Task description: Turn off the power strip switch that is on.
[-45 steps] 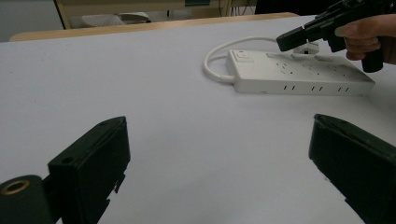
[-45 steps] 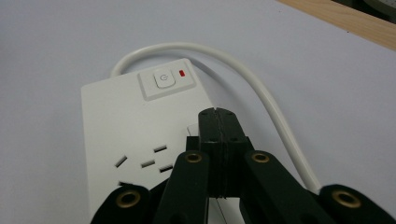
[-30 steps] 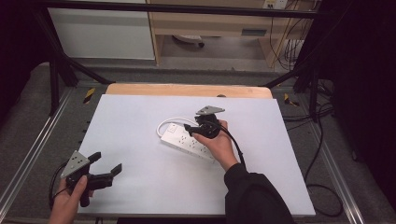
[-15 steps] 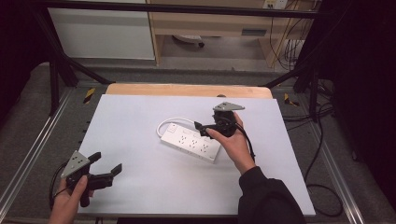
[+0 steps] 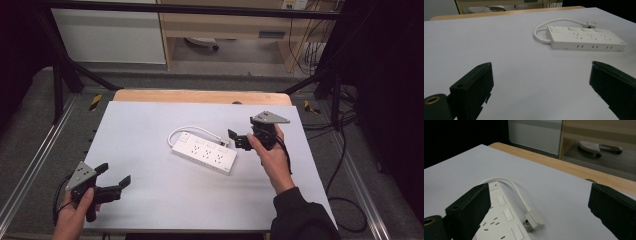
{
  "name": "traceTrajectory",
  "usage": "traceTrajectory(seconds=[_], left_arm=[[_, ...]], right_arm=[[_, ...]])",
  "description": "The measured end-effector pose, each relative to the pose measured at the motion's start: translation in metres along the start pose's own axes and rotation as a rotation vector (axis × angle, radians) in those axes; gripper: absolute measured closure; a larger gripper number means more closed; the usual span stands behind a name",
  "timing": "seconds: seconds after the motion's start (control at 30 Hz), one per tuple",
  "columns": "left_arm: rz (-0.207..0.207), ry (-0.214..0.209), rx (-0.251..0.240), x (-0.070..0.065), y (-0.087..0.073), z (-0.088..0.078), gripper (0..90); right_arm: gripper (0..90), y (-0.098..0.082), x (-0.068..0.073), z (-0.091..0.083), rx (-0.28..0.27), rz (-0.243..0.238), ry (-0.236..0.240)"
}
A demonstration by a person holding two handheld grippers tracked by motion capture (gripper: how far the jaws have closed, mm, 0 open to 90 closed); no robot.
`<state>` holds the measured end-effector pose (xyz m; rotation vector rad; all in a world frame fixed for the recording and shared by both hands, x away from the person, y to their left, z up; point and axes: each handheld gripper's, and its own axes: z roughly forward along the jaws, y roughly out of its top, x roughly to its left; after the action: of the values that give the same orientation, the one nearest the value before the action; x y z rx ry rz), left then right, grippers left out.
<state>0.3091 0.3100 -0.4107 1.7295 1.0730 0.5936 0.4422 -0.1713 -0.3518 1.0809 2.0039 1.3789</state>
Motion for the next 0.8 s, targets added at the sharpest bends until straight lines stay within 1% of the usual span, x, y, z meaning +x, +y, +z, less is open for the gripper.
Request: traceTrajectory(seconds=[0.03,0.13,0.2,0.33,0.5,0.63,0.8], left_arm=[[0.005,-0.002,0.001,0.000,0.000,0.000,5.2],[0.007,-0.007,-0.005,-0.001,-0.001,0.000,5.2],[0.009,-0.008,-0.004,-0.001,-0.001,0.000,5.1],[0.003,-0.002,-0.001,-0.001,-0.001,0.000,5.1],[-0.001,0.002,-0.001,0.000,-0.001,-0.001,5.1],[-0.004,0.003,0.000,0.000,-0.001,0.000,5.1],[-0.005,0.002,-0.002,0.000,0.000,0.000,5.2]], right_arm=[[7.0,-0.001,-0.002,-0.004,-0.006,-0.003,-0.003],[6.8,-0.003,-0.009,-0.017,-0.024,-0.021,-0.025],[6.4,-0.004,-0.013,-0.026,-0.048,-0.022,-0.046],[5.6,-0.008,-0.022,-0.044,-0.085,-0.015,-0.083],[5.2,-0.018,-0.031,-0.064,-0.108,0.003,-0.118],[4.3,-0.031,-0.037,-0.075,-0.118,0.017,-0.136],[3.4,-0.047,-0.042,-0.082,-0.122,0.038,-0.153]])
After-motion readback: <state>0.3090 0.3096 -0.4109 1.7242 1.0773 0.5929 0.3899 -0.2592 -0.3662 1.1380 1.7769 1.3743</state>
